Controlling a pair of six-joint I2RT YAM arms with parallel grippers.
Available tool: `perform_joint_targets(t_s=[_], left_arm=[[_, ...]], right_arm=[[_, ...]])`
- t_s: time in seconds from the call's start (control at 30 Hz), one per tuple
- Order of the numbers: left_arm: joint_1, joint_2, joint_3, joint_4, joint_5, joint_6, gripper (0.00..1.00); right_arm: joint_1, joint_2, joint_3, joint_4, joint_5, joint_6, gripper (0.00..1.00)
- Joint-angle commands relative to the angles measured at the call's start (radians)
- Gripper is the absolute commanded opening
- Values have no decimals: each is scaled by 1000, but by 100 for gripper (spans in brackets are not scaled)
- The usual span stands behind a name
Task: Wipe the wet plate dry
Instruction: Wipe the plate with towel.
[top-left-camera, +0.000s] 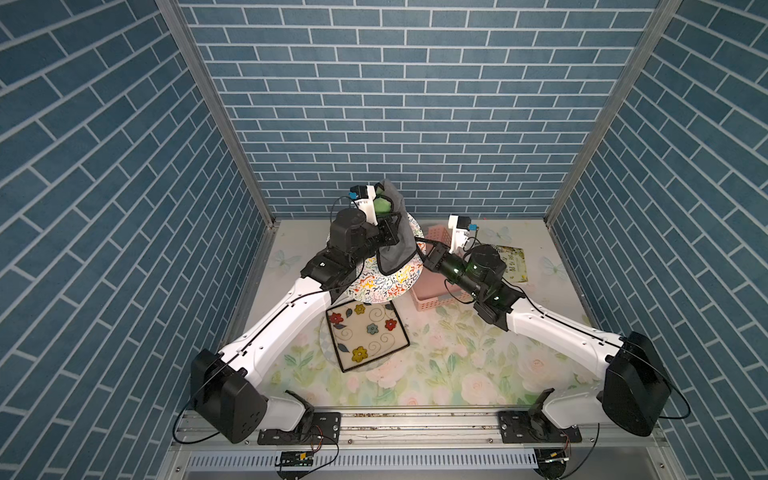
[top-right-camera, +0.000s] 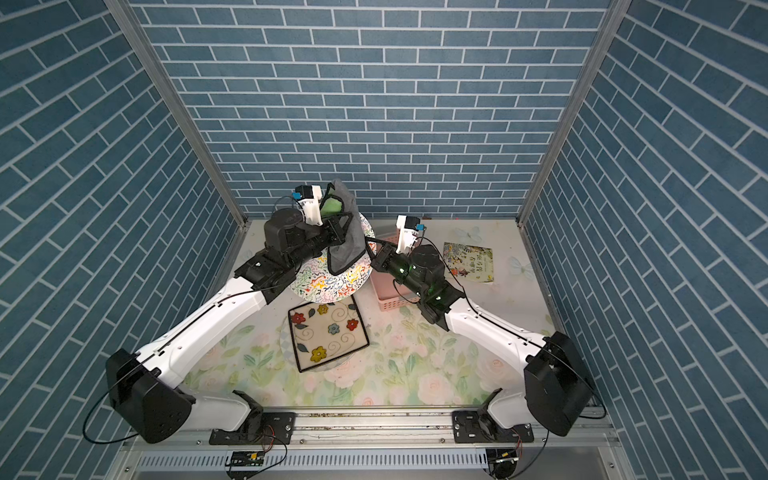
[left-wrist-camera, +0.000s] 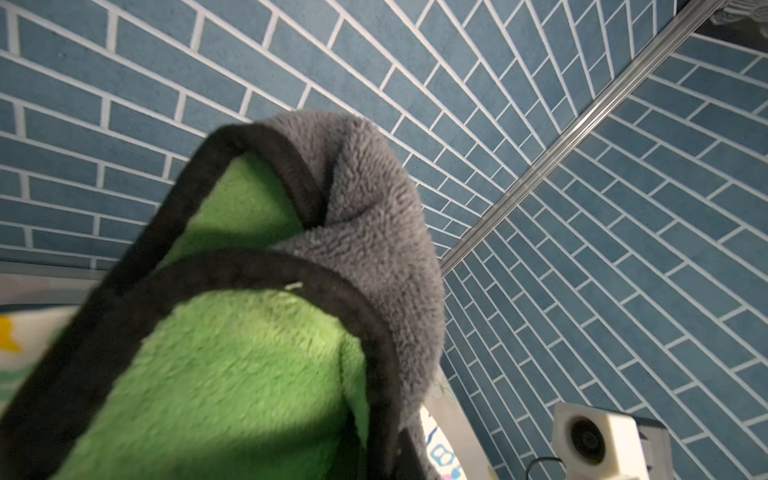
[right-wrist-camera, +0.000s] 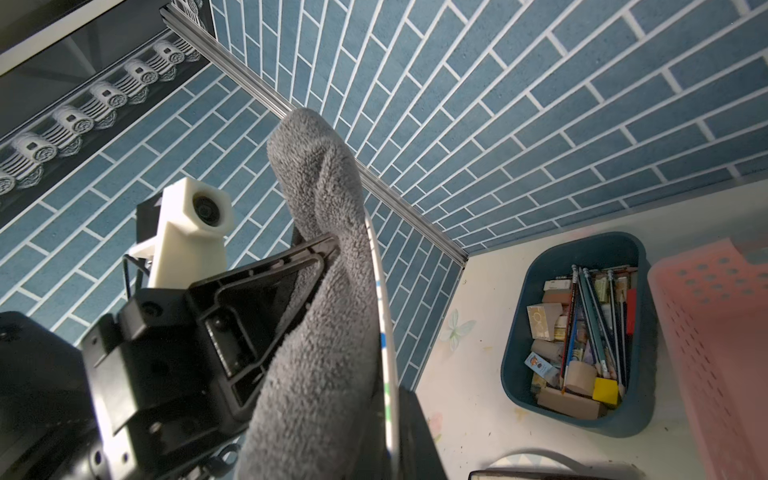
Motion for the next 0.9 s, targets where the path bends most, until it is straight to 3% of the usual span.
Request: perform_joint_targets(t_s=[0.0,0.07,0.2,0.3,0.4,0.47,0.6,0.67,0.77,0.87], left_arm=[[130,-52,-69,-116,-76,-30,0],[155,-76,-89,-128,-85,1,0],[101,-23,-124,-81,120,50,0],[-22,18,-116,-42,114,92,0],[-55,51,-70,-68,94,112,0],[-29,29,-62,-94,38,117,0],[131,-39,-105,-127,9,47,0],[150,-52,-113,-161,-3,84,0],[93,-31,-122,-199,57,157,0],[-37,16,-112,-216,90,221,0]], right_arm=[[-42,-158,41,248,-81,25,0],[-79,-196,1,260,-75,46,0],[-66,-173,-7,309,-92,77,0],[-37,-117,16,375,-118,100,0],[-37,-107,33,384,-118,102,0],[-60,-133,28,372,-112,99,0],[-140,-220,-25,321,-79,112,0],[-166,-256,-52,301,-71,110,0],[-170,-264,-61,281,-73,104,0],[-154,-231,-56,326,-96,124,0]])
